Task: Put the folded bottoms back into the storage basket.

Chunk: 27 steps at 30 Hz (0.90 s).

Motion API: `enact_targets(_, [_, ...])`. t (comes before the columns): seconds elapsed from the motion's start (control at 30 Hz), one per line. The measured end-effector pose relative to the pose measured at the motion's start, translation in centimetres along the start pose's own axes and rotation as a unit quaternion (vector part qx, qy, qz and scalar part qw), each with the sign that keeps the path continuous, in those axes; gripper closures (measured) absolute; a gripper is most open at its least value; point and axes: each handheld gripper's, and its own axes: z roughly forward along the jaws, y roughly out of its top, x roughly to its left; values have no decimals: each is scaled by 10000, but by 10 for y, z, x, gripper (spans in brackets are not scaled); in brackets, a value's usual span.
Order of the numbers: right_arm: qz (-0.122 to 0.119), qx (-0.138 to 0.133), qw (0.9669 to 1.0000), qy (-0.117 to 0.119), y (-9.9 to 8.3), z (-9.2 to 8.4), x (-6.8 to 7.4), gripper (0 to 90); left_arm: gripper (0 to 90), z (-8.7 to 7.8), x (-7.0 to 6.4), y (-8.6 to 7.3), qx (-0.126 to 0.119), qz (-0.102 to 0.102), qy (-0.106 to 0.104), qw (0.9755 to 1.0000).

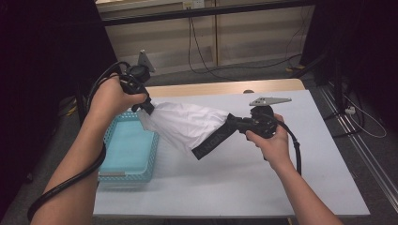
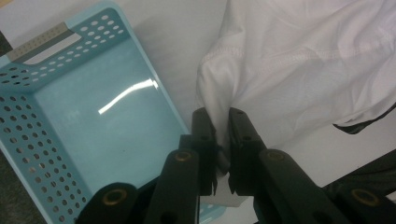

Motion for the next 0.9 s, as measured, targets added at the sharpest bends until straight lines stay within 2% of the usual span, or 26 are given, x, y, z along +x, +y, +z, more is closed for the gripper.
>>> enact_targets(0.9, [-165,45,9993,326,16,34,23,780,832,-16,31,-26,33,-370,181,9991])
